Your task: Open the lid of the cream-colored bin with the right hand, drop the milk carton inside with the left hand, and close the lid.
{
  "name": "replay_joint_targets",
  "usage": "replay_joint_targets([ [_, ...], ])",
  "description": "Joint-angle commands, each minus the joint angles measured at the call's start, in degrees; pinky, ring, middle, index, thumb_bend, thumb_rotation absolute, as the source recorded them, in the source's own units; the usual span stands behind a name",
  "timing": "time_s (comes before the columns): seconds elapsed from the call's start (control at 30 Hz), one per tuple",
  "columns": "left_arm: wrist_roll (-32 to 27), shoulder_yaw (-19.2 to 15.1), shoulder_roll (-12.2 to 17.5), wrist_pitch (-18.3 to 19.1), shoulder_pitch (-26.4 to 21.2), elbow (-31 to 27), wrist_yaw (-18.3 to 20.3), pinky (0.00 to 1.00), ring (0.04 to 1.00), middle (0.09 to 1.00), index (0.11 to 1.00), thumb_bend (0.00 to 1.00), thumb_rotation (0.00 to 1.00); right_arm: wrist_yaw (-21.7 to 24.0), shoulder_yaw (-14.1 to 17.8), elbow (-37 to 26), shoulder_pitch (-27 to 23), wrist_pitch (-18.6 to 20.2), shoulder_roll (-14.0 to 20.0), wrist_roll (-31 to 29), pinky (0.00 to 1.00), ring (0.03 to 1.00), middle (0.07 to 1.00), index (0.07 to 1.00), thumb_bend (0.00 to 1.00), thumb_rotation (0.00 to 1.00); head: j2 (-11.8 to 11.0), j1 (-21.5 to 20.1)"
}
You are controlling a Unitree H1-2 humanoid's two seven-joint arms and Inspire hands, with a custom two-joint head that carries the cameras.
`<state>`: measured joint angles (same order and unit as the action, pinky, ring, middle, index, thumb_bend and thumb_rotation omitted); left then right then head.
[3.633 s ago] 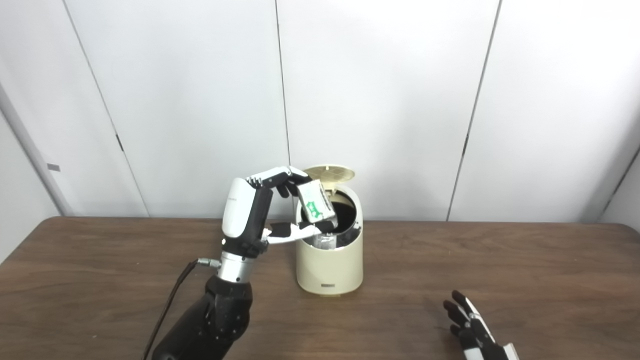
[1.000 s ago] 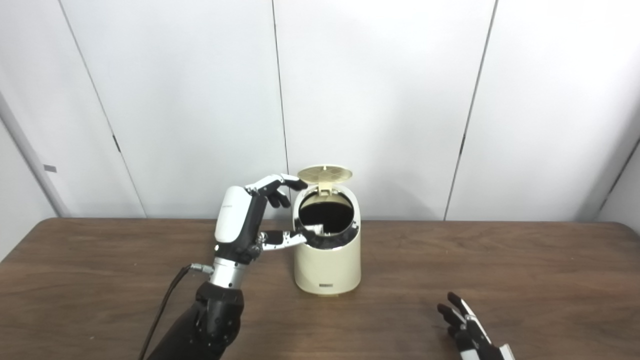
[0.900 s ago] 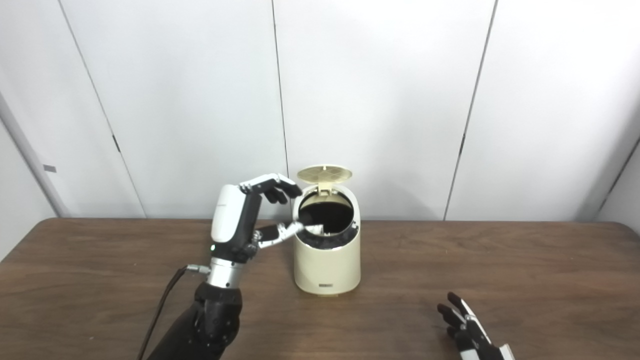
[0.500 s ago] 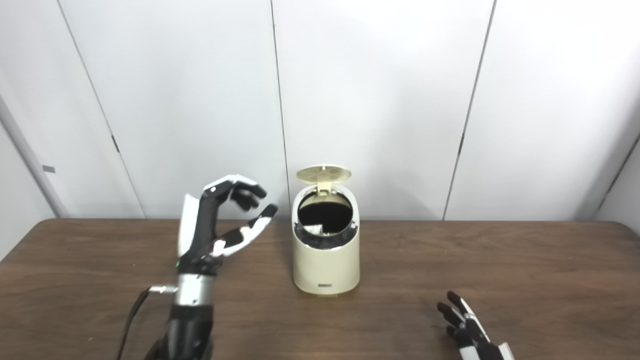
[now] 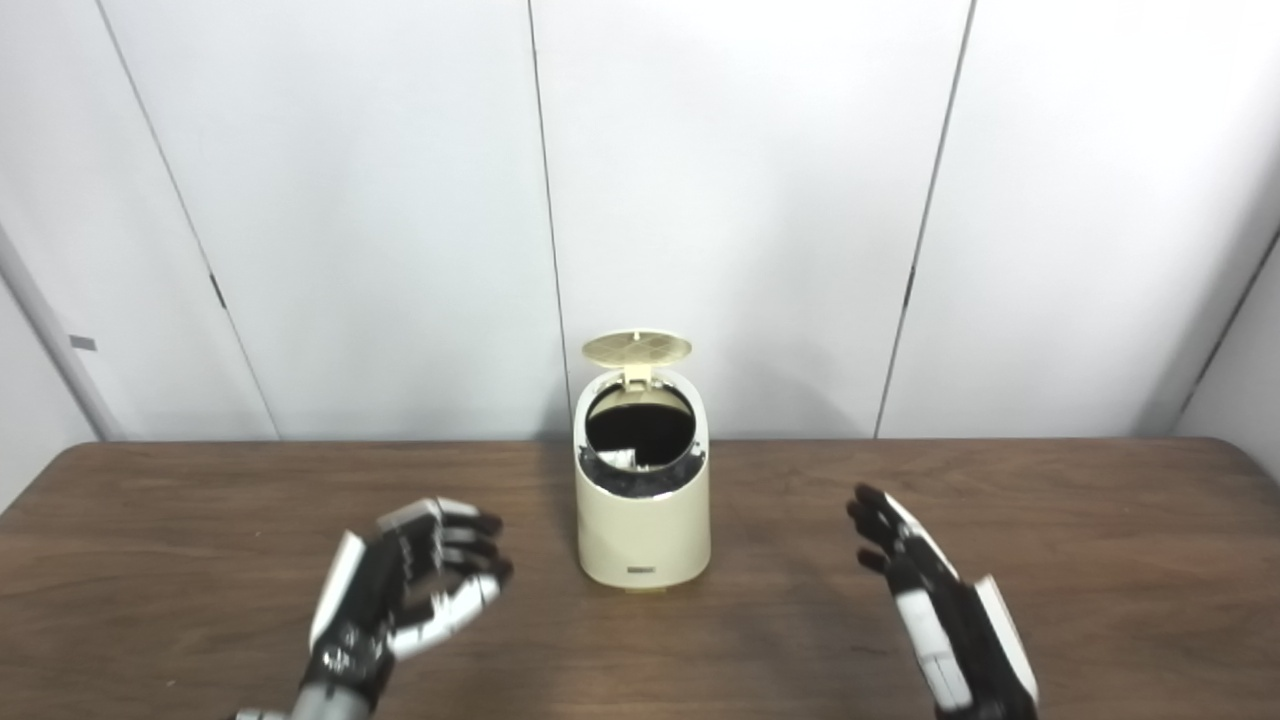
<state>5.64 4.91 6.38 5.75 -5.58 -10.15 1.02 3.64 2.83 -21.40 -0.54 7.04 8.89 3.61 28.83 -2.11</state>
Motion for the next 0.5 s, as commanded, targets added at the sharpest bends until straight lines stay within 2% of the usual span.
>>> replay_joint_targets([
  [0.0,-2.3,-0.1,0.0,-1.4,-0.6,-1.0,1.9,0.82,0.903,0.937,0.968,0.59,0.64,0.2,-0.2,-2.3,-2.6,0.7,0.4,0.2,0.87,0.903,0.884,0.874,0.61,1.0,0.1,-0.1],
  [0.07,-3.0,0.0,-0.2,-2.9,0.3,0.2,2.5,0.9,0.953,0.984,0.994,0.56,0.7,0.3,-0.6,-2.4,-4.5,1.4,0.7,1.2,0.87,0.909,0.893,0.875,0.63,1.0,0.2,-0.2],
  [0.17,-3.0,0.1,-1.0,-3.9,1.0,1.8,2.6,0.99,0.994,0.999,1.0,0.57,0.81,0.3,-1.4,-2.2,-7.0,2.5,1.3,3.9,0.86,0.912,0.904,0.879,0.66,1.0,0.4,-0.5],
  [0.27,-1.8,0.5,-1.3,-5.1,1.4,3.4,2.5,1.0,1.0,1.0,1.0,0.57,0.89,0.6,-2.3,-1.8,-9.8,3.1,1.7,5.8,0.86,0.924,0.918,0.891,0.66,0.98,0.5,-0.7],
  [0.47,-0.9,0.6,-2.8,-5.7,2.6,4.8,1.9,1.0,1.0,1.0,1.0,0.57,0.95,1.1,-3.9,-2.0,-15.9,6.9,2.5,10.0,0.85,0.911,0.931,0.89,0.62,0.99,0.9,-1.4],
])
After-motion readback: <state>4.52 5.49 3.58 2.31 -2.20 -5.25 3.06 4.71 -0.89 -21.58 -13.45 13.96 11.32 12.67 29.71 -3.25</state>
